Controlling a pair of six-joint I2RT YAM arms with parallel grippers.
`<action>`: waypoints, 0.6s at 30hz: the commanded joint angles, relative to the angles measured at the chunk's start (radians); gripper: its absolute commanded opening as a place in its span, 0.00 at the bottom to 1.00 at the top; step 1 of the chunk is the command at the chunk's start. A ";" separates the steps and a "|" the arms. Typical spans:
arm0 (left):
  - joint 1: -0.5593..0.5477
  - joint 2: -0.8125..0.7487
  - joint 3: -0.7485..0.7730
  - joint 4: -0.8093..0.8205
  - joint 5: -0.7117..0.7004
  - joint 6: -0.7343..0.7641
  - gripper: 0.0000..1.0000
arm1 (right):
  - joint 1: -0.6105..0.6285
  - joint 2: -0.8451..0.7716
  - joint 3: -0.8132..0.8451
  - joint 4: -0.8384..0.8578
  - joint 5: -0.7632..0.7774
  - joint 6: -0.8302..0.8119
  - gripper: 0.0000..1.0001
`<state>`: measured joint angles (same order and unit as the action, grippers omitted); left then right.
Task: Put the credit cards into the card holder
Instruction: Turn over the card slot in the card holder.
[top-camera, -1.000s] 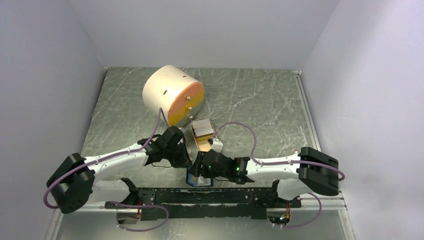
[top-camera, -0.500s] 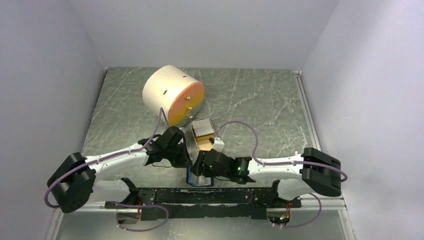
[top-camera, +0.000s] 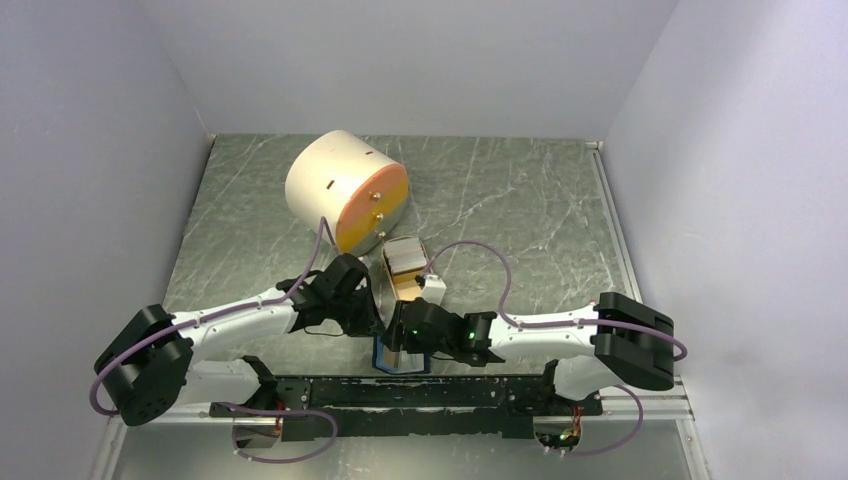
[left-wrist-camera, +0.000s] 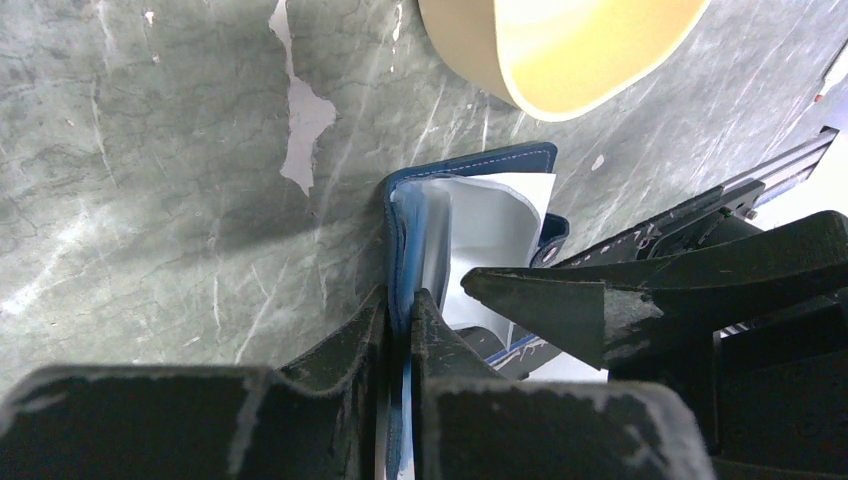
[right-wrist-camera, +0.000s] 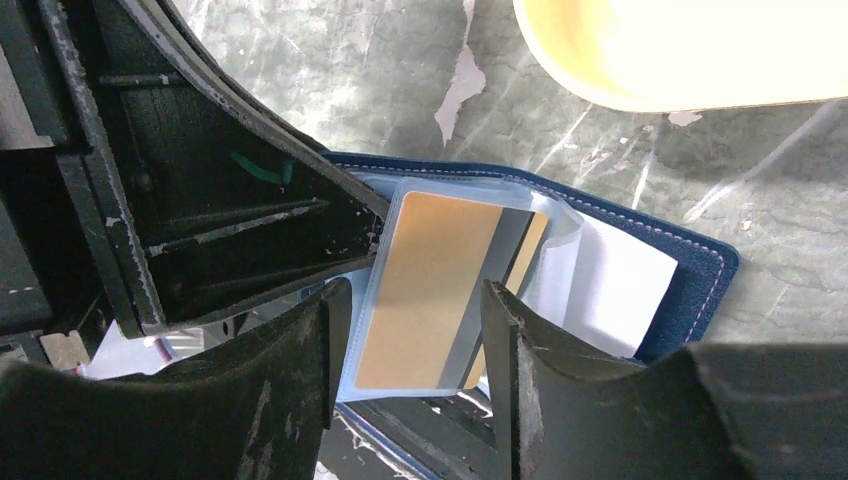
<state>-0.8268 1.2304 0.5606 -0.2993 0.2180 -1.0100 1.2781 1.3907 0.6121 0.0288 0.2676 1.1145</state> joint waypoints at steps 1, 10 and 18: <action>-0.005 -0.005 -0.012 0.020 0.028 0.002 0.09 | -0.001 0.012 0.030 -0.046 0.054 -0.014 0.54; -0.005 -0.016 -0.006 0.024 0.041 0.005 0.09 | -0.003 -0.008 0.027 -0.130 0.093 -0.010 0.50; -0.006 -0.045 -0.001 0.001 0.053 0.017 0.09 | -0.004 -0.050 -0.025 -0.110 0.091 0.002 0.46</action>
<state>-0.8268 1.2133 0.5594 -0.2966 0.2333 -1.0088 1.2774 1.3842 0.6258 -0.0883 0.3256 1.1103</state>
